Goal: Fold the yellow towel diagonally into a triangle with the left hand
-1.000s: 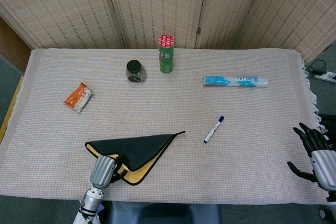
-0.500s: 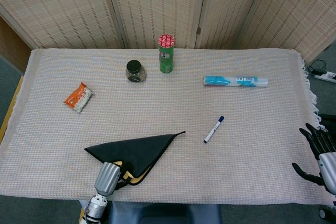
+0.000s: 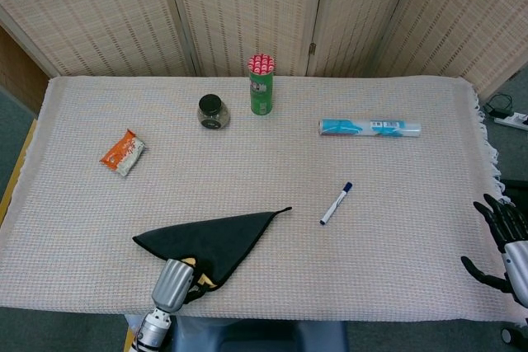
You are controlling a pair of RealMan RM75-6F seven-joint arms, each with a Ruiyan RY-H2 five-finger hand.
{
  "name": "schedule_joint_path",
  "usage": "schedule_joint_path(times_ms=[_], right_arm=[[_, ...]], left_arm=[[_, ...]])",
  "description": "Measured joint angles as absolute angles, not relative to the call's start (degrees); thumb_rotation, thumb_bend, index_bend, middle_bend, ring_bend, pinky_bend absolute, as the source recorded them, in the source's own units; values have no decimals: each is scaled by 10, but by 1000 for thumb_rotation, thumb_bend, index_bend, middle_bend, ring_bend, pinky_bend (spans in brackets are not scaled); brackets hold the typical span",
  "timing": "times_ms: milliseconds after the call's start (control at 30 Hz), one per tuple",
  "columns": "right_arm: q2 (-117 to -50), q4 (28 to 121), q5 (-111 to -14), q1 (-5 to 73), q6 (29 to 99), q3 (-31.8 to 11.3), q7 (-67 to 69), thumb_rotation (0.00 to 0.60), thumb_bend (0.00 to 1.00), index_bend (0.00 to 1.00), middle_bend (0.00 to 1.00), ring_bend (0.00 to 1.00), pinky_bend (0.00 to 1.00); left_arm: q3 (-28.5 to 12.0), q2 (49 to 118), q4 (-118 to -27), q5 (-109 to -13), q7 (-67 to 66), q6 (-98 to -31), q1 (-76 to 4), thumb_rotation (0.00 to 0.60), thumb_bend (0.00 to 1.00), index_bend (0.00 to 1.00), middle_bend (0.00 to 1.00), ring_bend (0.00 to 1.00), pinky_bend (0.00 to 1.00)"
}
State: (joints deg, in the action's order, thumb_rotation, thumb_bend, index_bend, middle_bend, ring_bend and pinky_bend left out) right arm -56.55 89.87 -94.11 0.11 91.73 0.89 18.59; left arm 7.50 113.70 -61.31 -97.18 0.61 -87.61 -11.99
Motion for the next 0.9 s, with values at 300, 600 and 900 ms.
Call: schedule_joint_path(times_ms=[300, 600, 900], right_arm=[[-566, 899, -939, -1, 919, 7, 184, 600, 335, 0, 0, 0, 0], [-566, 901, -941, -3, 924, 6, 181, 600, 335, 0, 0, 0, 0], [-567, 903, -943, -5, 928, 6, 177, 600, 335, 0, 0, 0, 0]], left_arm=[[79, 1129, -623, -990, 14, -884, -119, 600, 490, 261, 1000, 1000, 1000], [90, 1113, -650, -1004, -8, -883, -116, 600, 489, 261, 1000, 1000, 1000], [103, 1082, -693, -999, -37, -860, -108, 600, 484, 269, 1000, 1000, 1000]])
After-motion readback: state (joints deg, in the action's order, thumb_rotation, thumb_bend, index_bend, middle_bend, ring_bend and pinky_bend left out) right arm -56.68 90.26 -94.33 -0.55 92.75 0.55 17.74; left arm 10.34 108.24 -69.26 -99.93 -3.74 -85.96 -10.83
